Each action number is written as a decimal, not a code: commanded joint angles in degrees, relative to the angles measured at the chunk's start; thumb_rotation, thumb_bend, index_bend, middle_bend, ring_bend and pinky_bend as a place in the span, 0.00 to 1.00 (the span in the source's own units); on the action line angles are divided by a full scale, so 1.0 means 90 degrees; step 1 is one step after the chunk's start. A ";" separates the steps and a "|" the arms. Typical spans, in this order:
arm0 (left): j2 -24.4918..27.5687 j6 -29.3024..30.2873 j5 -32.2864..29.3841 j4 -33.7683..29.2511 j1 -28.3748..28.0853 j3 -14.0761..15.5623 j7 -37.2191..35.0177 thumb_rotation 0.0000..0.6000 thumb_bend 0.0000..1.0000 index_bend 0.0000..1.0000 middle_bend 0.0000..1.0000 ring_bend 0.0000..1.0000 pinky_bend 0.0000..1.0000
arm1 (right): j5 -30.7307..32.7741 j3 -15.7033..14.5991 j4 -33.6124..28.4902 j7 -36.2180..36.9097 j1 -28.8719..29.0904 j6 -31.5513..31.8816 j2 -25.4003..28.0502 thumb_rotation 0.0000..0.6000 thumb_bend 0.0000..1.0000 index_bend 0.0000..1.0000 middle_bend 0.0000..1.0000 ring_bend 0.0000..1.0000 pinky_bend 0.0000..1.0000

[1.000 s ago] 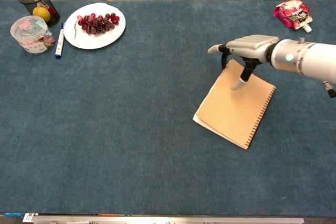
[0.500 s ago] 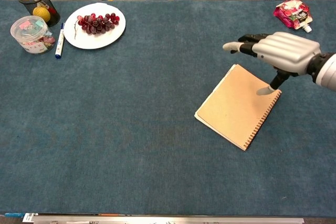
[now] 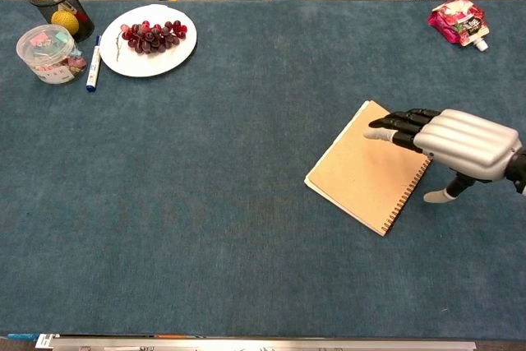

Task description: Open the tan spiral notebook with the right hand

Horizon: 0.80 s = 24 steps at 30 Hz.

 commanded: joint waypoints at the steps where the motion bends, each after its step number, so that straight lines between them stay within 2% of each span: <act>1: 0.0006 0.0015 -0.0003 0.0004 0.0014 0.0002 -0.0024 1.00 0.41 0.19 0.15 0.12 0.06 | -0.0141 0.0051 0.0108 -0.0056 -0.0016 0.0009 -0.0147 1.00 0.01 0.02 0.05 0.01 0.12; 12: 0.0029 0.0046 -0.0065 0.0118 0.0070 -0.0003 -0.0182 1.00 0.41 0.19 0.15 0.12 0.06 | -0.0420 0.0023 0.0310 -0.0132 -0.0015 -0.0191 -0.0362 1.00 0.01 0.03 0.05 0.01 0.11; 24: 0.0036 0.0082 -0.0099 0.0232 0.0116 -0.0015 -0.0332 1.00 0.41 0.19 0.15 0.12 0.06 | -0.0511 0.0280 0.0583 -0.0327 0.0106 -0.0393 -0.0850 1.00 0.01 0.03 0.05 0.01 0.10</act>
